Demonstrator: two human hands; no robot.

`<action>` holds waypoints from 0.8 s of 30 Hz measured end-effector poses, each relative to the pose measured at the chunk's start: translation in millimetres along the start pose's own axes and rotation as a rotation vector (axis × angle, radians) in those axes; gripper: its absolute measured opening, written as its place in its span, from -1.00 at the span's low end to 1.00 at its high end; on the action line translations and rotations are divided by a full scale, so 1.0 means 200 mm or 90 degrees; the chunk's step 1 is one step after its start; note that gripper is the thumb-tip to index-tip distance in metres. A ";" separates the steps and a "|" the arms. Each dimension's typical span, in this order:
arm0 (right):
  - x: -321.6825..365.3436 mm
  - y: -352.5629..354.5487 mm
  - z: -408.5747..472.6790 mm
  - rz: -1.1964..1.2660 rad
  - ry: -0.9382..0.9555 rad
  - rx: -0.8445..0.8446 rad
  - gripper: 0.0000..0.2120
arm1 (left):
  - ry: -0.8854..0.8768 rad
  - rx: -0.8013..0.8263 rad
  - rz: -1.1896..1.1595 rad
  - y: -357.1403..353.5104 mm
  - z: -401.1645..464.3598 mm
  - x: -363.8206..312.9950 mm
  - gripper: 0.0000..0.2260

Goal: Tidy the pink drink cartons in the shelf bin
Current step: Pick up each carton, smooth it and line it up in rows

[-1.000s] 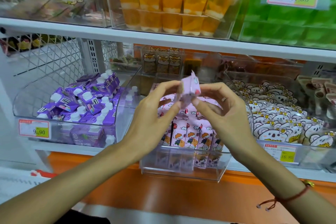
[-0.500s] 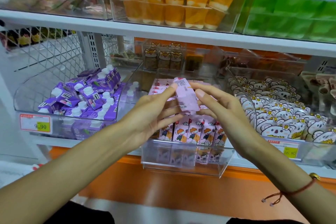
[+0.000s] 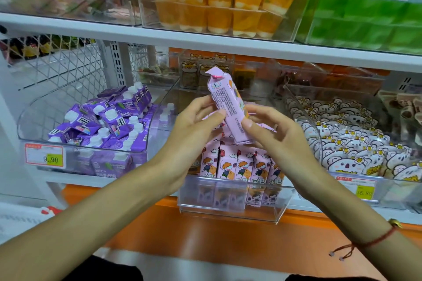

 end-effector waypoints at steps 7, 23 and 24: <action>-0.01 0.05 0.00 -0.162 0.077 -0.029 -0.76 | -0.041 -0.058 0.042 0.03 0.02 -0.04 -0.74; -0.14 -0.06 -0.04 -0.590 0.131 0.159 -0.55 | -0.171 -0.108 0.313 -0.05 0.38 -0.01 -0.64; -0.14 -0.06 -0.04 -0.592 0.134 0.160 -0.55 | -0.165 -0.108 0.341 -0.05 0.41 0.01 -0.62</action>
Point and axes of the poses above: each hand's wrist, its own z-axis towards the middle knuckle, its own y-axis out of the back of the hand, x = y × z, the point moved 3 cm from there along z, towards the middle knuckle, and after that the axes turned 15 degrees about -z, right-handed, at the moved point
